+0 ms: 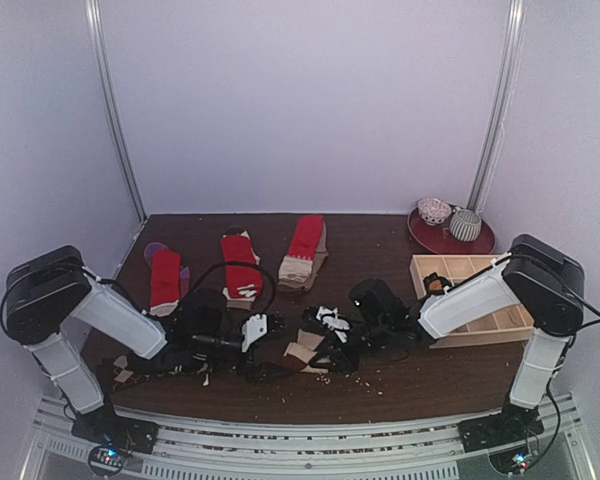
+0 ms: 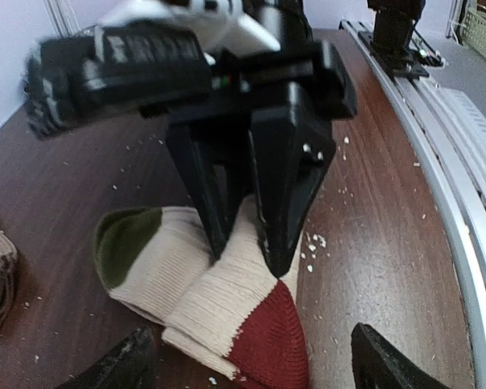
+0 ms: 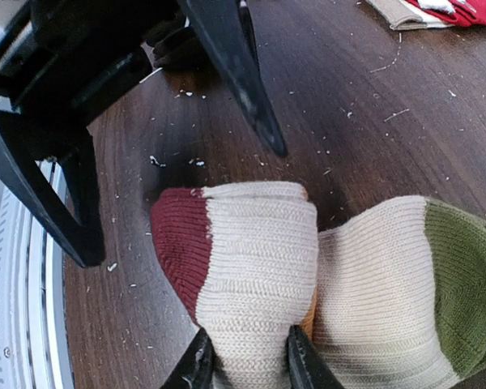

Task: Roll the socks
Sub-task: Roll a pair of socks at the center of the board.

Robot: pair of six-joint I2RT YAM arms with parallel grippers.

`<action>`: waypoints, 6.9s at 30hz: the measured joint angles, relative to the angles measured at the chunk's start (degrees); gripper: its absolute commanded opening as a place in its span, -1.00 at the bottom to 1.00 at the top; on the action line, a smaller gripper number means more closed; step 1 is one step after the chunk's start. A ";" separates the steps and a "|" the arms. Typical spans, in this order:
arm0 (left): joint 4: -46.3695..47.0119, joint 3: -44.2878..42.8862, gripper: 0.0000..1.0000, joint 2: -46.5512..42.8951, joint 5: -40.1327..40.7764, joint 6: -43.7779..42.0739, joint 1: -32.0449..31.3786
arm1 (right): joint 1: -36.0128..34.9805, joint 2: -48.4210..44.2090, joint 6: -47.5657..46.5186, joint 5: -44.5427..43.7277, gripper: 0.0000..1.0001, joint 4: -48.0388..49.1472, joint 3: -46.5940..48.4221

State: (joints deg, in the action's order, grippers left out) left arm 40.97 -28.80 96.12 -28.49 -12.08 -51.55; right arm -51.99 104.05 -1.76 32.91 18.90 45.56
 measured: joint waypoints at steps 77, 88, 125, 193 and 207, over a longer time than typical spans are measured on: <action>-47.93 -30.05 -1.00 14.12 -2.05 17.55 -3.23 | -12.92 -10.19 -7.26 -33.90 -0.50 2.93 -9.38; -44.06 -26.49 0.73 8.39 3.21 15.74 -3.74 | -9.33 -9.53 4.83 -26.51 -0.55 14.01 -14.97; 2.56 -1.53 0.42 4.61 3.74 3.02 -5.84 | 0.66 -2.36 4.72 2.03 -0.55 9.09 -7.43; -16.39 -22.25 -1.00 19.30 -4.98 18.16 -6.10 | 0.72 -26.51 -0.42 -4.09 0.29 0.50 -15.82; -17.33 -23.74 -1.00 21.86 -13.92 19.98 -3.72 | -7.50 -21.00 -14.36 -21.29 0.32 6.19 -19.37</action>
State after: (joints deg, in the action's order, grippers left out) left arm 23.64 -52.53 117.97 -42.41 7.90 -55.27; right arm -59.48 83.05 -16.12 11.62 25.08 26.20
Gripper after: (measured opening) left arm 0.168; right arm 0.658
